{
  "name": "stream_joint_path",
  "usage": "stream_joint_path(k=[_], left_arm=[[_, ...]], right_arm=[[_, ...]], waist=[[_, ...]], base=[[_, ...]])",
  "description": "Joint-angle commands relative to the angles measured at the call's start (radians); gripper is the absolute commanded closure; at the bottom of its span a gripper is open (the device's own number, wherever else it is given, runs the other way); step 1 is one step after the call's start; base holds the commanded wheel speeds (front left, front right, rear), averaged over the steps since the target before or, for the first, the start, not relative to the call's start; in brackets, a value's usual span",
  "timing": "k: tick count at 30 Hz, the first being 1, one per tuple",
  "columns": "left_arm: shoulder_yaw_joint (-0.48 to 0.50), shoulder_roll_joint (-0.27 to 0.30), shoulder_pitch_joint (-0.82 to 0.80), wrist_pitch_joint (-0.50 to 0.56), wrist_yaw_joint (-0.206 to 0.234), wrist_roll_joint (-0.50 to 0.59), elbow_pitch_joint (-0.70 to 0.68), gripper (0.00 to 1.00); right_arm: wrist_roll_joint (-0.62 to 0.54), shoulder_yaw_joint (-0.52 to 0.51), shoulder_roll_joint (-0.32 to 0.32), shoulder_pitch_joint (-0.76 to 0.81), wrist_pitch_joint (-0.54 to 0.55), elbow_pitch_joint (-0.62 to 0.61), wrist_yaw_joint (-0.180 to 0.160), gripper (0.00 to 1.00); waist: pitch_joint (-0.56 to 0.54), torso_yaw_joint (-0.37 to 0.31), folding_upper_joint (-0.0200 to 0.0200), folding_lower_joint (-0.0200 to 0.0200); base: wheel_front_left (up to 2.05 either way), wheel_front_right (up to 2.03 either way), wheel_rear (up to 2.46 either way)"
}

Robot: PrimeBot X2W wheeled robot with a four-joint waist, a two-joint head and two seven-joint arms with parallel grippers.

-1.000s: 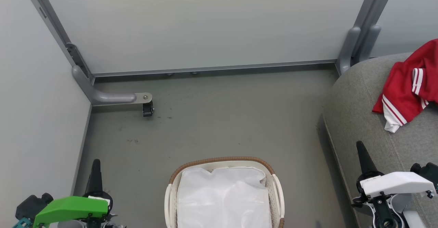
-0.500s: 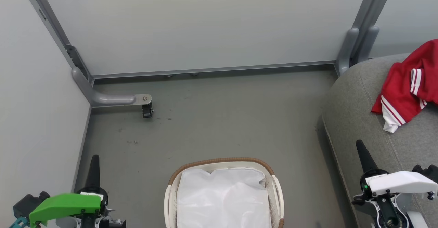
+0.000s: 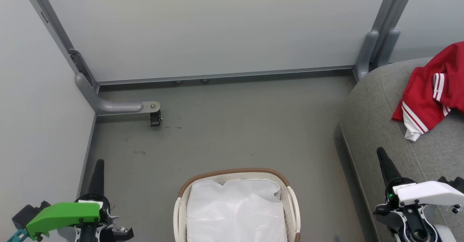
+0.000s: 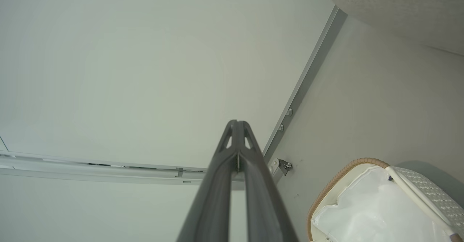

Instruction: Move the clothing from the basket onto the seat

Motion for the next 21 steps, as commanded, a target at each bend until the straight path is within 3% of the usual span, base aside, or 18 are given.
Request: stream_joint_path(k=[1, 21], left_arm=[[0.005, 0.008, -0.024, 0.007, -0.002, -0.024, -0.009, 1.0], [0.017, 0.008, -0.036, 0.045, -0.003, -0.16, -0.018, 1.0]], right_arm=[[0.024, -0.004, -0.007, -0.013, 0.007, -0.01, 0.0, 1.0], [0.178, -0.009, -0.007, -0.013, 0.045, -0.017, 0.0, 1.0]], waist=[[-0.001, 0.0, 0.0, 0.0], [-0.008, -0.005, 0.0, 0.0]], base=[[0.0, 0.0, 0.0], [0.0, 0.0, 0.0]])
